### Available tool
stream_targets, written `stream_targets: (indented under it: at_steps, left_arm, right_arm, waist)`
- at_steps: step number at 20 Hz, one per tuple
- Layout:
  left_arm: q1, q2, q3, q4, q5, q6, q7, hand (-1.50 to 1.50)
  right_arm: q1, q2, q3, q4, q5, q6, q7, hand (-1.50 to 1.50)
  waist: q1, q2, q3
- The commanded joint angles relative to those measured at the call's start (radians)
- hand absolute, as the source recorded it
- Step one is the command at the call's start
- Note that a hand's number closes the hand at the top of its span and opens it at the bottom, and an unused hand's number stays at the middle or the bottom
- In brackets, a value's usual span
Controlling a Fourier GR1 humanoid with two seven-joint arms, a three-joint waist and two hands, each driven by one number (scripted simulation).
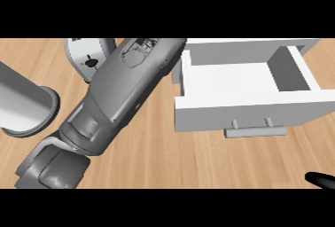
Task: Pick up the can, place it into the drawer and close the drawer
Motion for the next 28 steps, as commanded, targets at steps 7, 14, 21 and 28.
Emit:
stream_targets:
  at_steps: [7, 14, 21, 28]
  left_arm:
    - [-0.087, 0.0, -0.106, 0.184, 0.106, 0.059, -0.099, 1.5]
    - [-0.129, 0.0, -0.141, 0.239, 0.157, 0.182, -0.105, -1.5]
    - [-0.151, 0.0, -0.183, 0.261, 0.19, 0.244, -0.135, -1.5]
    - [-0.146, 0.0, -0.16, 0.267, 0.256, 0.241, -0.17, -1.5]
  right_arm:
    - [-0.036, -0.018, 0.04, 0.001, 0.013, 0.012, 0.026, -1.5]
    - [-0.075, -0.052, 0.028, -0.022, 0.001, 0.005, 0.082, -1.5]
    - [-0.128, -0.078, 0.073, 0.027, 0.1, 0.011, 0.027, -1.5]
    - [-0.158, -0.159, 0.099, 0.075, 0.208, 0.065, -0.088, -1.5]
  waist:
    - [-0.037, 0.011, 0.001]
    - [-0.053, 0.013, 0.001]
    - [-0.062, 0.02, 0.002]
    - [-0.057, 0.022, 0.002]
